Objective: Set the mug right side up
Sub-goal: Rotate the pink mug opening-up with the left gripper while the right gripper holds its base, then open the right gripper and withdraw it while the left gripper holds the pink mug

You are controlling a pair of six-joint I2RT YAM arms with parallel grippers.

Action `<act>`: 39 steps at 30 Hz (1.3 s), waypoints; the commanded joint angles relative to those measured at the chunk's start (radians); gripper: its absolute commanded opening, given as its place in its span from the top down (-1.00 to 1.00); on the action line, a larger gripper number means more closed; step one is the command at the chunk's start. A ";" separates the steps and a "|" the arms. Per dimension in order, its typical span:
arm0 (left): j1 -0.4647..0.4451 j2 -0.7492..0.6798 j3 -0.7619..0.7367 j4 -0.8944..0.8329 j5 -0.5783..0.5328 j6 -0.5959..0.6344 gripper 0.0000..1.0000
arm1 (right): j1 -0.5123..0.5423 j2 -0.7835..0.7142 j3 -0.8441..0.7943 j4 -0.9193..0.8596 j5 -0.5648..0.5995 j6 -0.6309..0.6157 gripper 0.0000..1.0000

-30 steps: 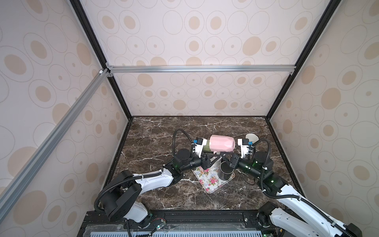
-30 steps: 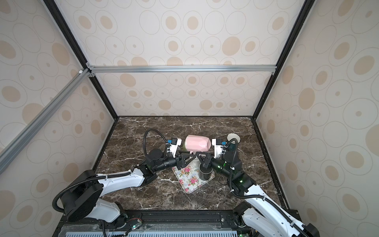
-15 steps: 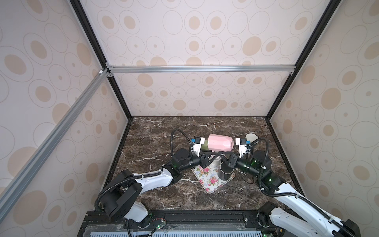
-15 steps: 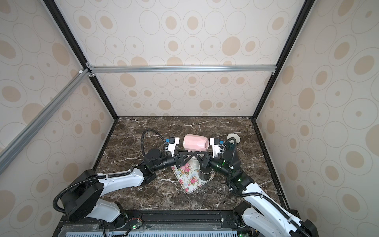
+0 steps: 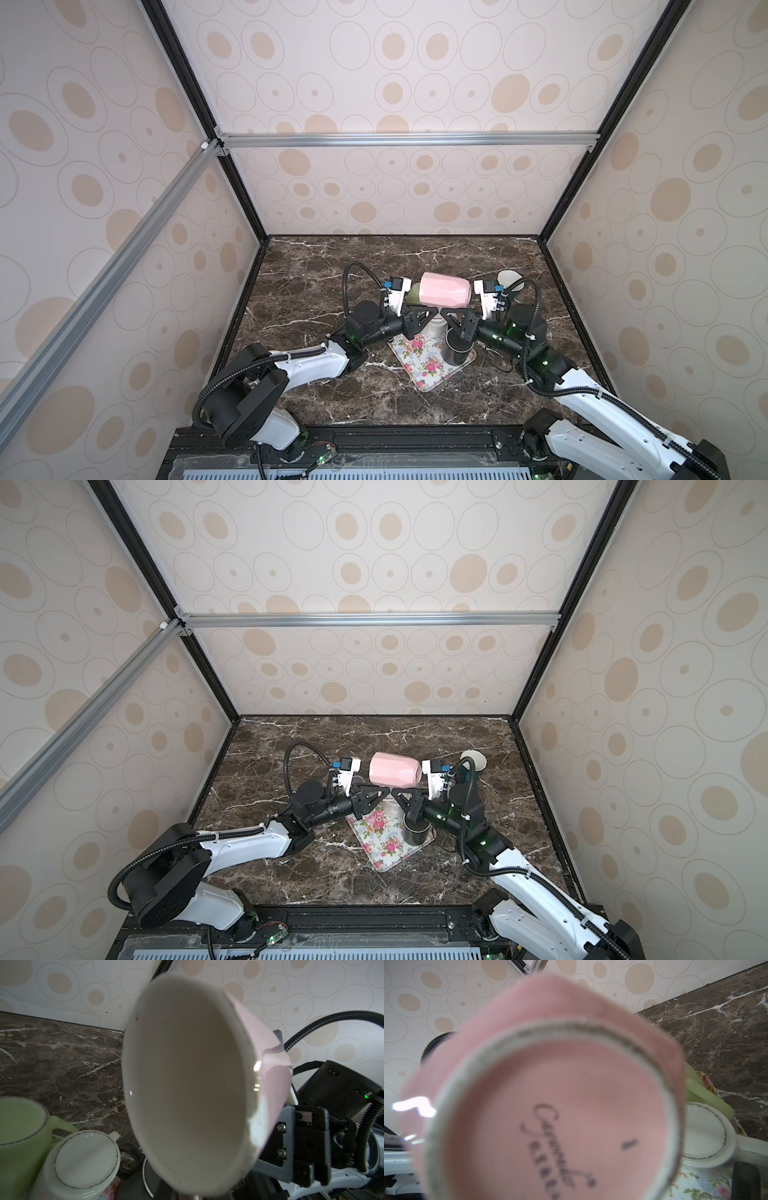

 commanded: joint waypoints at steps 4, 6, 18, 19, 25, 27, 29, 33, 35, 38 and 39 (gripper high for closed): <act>-0.021 -0.032 0.052 0.209 0.058 0.005 1.00 | 0.027 0.032 -0.002 -0.102 -0.039 -0.026 0.92; -0.021 -0.031 0.052 0.209 0.059 0.004 1.00 | 0.026 0.036 -0.004 -0.097 -0.040 -0.026 0.92; -0.022 -0.032 0.039 0.220 0.057 -0.002 1.00 | 0.027 0.041 -0.003 -0.089 -0.024 -0.025 0.26; -0.022 -0.029 0.039 0.212 0.051 -0.003 1.00 | 0.027 0.039 -0.005 -0.084 -0.023 -0.026 0.25; -0.021 -0.019 0.054 0.113 0.008 0.027 1.00 | 0.026 0.002 -0.016 -0.085 -0.009 -0.024 0.19; -0.021 -0.017 0.059 0.089 -0.002 0.030 1.00 | 0.026 -0.009 -0.016 -0.102 0.002 -0.027 0.13; -0.021 -0.018 0.064 0.056 -0.015 0.039 1.00 | 0.027 -0.018 -0.019 -0.107 0.004 -0.030 0.09; -0.020 -0.022 0.065 0.038 -0.043 0.049 1.00 | 0.026 -0.036 -0.026 -0.110 0.012 -0.024 0.02; -0.020 -0.021 0.062 0.030 -0.051 0.049 1.00 | 0.026 -0.046 -0.027 -0.115 0.017 -0.026 0.00; -0.021 -0.021 0.064 0.017 -0.064 0.049 1.00 | 0.027 -0.061 -0.027 -0.127 0.030 -0.028 -0.11; -0.020 -0.020 0.064 0.009 -0.069 0.050 1.00 | 0.026 -0.067 -0.027 -0.134 0.034 -0.029 -0.14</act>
